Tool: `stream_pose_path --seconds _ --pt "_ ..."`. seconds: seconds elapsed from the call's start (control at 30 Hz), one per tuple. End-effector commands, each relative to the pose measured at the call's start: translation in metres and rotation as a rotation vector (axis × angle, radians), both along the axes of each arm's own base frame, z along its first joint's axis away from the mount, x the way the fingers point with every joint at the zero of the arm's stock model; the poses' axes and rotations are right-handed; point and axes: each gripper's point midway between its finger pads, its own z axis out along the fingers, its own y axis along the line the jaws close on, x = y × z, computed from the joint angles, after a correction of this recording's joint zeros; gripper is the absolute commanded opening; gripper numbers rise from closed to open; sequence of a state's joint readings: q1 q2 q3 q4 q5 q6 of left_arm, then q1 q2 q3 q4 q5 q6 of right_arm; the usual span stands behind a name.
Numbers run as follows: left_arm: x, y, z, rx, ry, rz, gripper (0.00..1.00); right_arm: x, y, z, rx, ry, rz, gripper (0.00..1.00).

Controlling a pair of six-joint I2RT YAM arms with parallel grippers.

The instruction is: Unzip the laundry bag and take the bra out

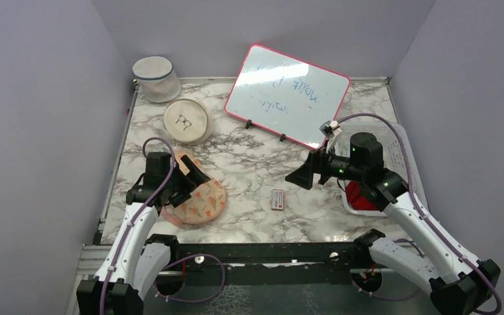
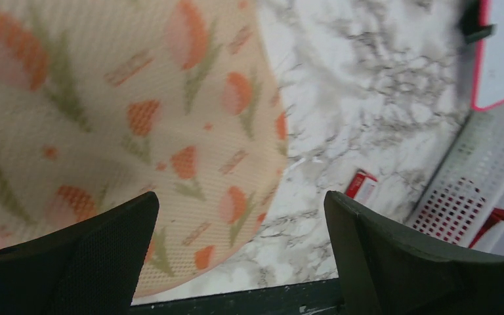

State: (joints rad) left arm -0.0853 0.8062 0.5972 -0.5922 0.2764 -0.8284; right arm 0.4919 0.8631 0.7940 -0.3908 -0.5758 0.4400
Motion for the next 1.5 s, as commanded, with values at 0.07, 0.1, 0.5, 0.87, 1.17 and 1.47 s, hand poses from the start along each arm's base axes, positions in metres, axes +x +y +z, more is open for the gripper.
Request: stream_pose_path --seconds 0.07,0.1,0.5,0.87,1.17,1.47 --pt "-0.034 0.030 -0.051 0.076 0.196 0.223 0.93 -0.007 0.009 0.008 0.057 -0.016 0.058 1.00" --pt "-0.032 0.027 -0.052 0.062 0.181 0.219 0.93 -0.008 0.009 0.007 0.059 -0.014 0.062 1.00" --pt "0.006 -0.090 -0.035 -0.195 0.027 -0.029 0.95 -0.009 0.009 0.006 0.063 0.005 0.058 1.00" --pt "0.042 -0.137 0.038 -0.109 -0.224 -0.257 0.97 -0.007 0.010 0.000 0.048 0.031 0.056 1.00" --pt "0.037 -0.098 0.018 0.287 -0.214 -0.430 0.99 -0.001 0.018 -0.012 0.050 0.066 0.074 1.00" --pt "0.065 -0.074 -0.018 0.721 0.053 -0.243 0.99 0.009 0.011 -0.007 -0.016 0.025 0.031 1.00"
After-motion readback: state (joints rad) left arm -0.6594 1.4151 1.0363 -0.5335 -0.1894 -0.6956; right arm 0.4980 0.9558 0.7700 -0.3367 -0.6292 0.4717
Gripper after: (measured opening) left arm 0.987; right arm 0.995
